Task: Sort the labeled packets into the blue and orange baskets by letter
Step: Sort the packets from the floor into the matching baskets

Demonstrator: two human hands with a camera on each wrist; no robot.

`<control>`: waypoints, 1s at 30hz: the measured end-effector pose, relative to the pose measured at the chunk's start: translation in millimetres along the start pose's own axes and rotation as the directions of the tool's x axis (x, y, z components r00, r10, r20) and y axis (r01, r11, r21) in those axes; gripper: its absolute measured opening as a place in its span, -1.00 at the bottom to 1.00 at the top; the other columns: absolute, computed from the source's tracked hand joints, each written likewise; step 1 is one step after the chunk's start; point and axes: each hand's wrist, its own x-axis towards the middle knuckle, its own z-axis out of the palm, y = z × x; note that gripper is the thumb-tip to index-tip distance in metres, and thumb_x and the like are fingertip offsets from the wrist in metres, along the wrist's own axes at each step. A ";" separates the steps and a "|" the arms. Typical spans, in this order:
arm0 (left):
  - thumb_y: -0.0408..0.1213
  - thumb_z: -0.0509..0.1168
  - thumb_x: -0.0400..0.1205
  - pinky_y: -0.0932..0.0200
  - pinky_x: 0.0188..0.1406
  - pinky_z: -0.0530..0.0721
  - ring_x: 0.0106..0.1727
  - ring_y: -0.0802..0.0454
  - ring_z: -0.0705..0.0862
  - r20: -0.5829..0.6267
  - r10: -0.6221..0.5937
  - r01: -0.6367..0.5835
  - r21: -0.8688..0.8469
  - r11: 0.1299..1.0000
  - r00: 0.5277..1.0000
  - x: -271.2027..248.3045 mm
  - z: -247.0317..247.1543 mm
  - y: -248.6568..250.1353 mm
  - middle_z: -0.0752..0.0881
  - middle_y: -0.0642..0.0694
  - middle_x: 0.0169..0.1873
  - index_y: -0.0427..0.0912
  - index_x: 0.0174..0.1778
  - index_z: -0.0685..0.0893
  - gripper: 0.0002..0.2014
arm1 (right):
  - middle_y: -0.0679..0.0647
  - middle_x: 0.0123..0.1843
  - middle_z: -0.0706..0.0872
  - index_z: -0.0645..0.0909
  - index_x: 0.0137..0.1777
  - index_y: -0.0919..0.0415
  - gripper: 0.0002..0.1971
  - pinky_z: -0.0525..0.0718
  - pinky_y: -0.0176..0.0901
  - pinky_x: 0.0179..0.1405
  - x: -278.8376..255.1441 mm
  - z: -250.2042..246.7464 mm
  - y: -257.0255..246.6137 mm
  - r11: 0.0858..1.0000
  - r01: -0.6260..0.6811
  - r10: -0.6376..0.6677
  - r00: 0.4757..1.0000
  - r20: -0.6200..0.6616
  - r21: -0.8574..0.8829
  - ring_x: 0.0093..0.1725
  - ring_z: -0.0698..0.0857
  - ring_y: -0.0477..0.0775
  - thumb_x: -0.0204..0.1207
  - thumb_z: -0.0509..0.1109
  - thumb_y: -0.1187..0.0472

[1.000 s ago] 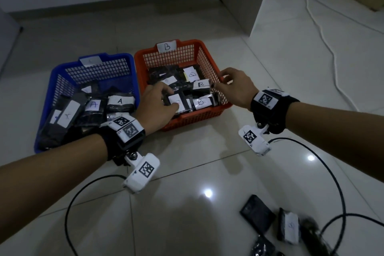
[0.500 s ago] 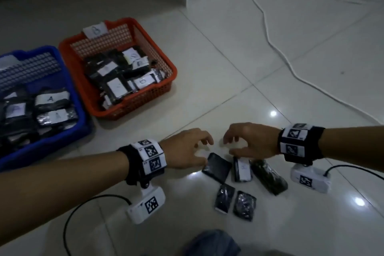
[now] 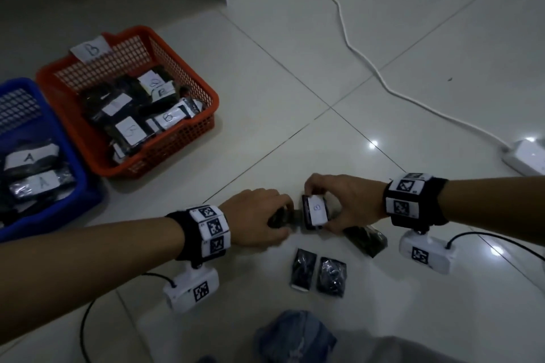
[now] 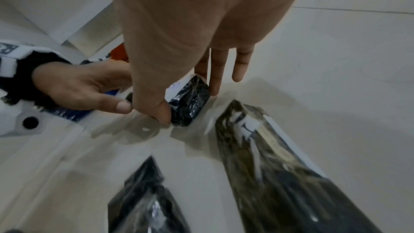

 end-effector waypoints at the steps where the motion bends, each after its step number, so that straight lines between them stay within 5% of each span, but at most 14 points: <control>1: 0.17 0.22 0.62 0.00 -0.05 0.71 -0.06 0.06 0.65 0.015 -0.049 0.050 -0.099 0.994 0.999 -2.7 -5.4 -2.0 0.68 0.08 0.00 0.14 0.20 0.52 -0.69 | -0.12 0.21 0.62 0.33 0.37 -0.16 -0.31 0.71 -0.11 0.06 1.6 -2.4 -1.4 0.999 -0.005 0.006 1.000 -0.016 0.041 0.10 0.66 -0.04 0.32 0.63 -0.07; 5: -0.16 0.20 0.73 0.05 -0.05 0.73 -0.03 0.00 0.73 0.028 -0.186 0.183 -0.362 0.914 0.982 -14.4 -14.9 -20.5 0.76 -0.04 0.00 -0.02 0.15 0.58 -0.87 | -0.13 0.32 0.58 0.43 0.44 -0.09 -0.32 0.65 -0.47 -0.12 12.8 -10.9 -8.3 0.995 -0.043 0.046 0.998 -0.040 0.085 0.12 0.68 -0.13 0.35 0.66 0.04; 9: -0.25 0.25 0.70 0.01 0.18 0.72 0.14 0.02 0.74 0.031 -0.366 0.330 -0.508 0.796 0.930 -31.6 -12.7 -44.8 0.78 -0.07 0.11 -0.06 0.17 0.63 -0.84 | -0.06 0.34 0.56 0.50 0.41 -0.06 -0.32 0.73 -0.27 0.02 30.3 -12.4 -18.3 0.997 -0.037 0.040 0.999 -0.033 0.061 0.10 0.71 -0.07 0.30 0.69 0.15; 15: -0.30 0.22 0.75 0.38 -0.13 0.61 -0.03 0.16 0.73 -0.003 -0.432 0.328 -0.645 0.690 0.902 -66.5 -14.6 -66.5 0.78 -0.07 0.03 -0.17 0.21 0.70 -0.80 | -0.07 0.30 0.59 0.57 0.38 -0.09 -0.36 0.60 -0.57 -0.16 57.5 -11.3 -40.0 0.993 0.032 -0.028 0.999 -0.041 0.113 0.15 0.67 -0.08 0.31 0.70 0.20; 18: -0.30 0.23 0.75 0.41 -0.16 0.61 -0.02 0.17 0.73 -0.044 -0.435 0.300 -0.661 0.688 0.899 -85.0 -17.4 -70.1 0.77 -0.02 0.01 -0.17 0.22 0.71 -0.80 | -0.08 0.26 0.69 0.59 0.39 -0.15 -0.37 0.67 -0.46 -0.10 71.6 -11.7 -52.7 0.979 0.072 -0.069 0.997 -0.020 0.190 0.08 0.73 -0.10 0.33 0.71 0.17; 22: -0.27 0.30 0.71 0.08 0.05 0.77 0.05 0.02 0.78 -0.182 -0.478 0.233 -0.693 0.682 0.859 -106.9 -28.4 -72.8 0.78 -0.04 -0.04 -0.09 0.12 0.74 -0.86 | 0.09 0.28 0.61 0.56 0.43 -0.10 -0.38 0.84 0.11 -0.10 87.3 -17.8 -74.0 0.928 0.080 -0.109 0.992 0.061 0.365 -0.01 0.81 0.25 0.43 0.61 0.36; 27: -0.32 0.31 0.70 0.22 0.00 0.69 0.02 0.12 0.72 -0.383 -0.471 0.152 -0.626 0.765 0.795 -129.5 -70.7 -80.6 0.67 0.15 -0.10 0.06 0.38 0.60 -0.67 | 0.10 0.23 0.65 0.56 0.29 -0.14 -0.51 0.81 0.04 -0.15 110.1 -40.1 -117.5 0.889 0.054 -0.079 0.996 0.037 0.455 0.04 0.82 0.23 0.48 0.48 0.39; 30: -0.32 0.32 0.70 0.10 0.04 0.77 0.05 0.01 0.75 -0.466 -0.504 0.135 -0.623 0.770 0.727 -138.8 -95.6 -88.1 0.68 0.07 0.03 0.10 0.36 0.60 -0.66 | 0.17 0.15 0.71 0.53 0.27 -0.03 -0.65 0.80 0.09 -0.09 127.0 -57.1 -144.5 0.841 0.072 -0.069 0.997 -0.024 0.536 0.00 0.81 0.16 0.56 0.38 0.35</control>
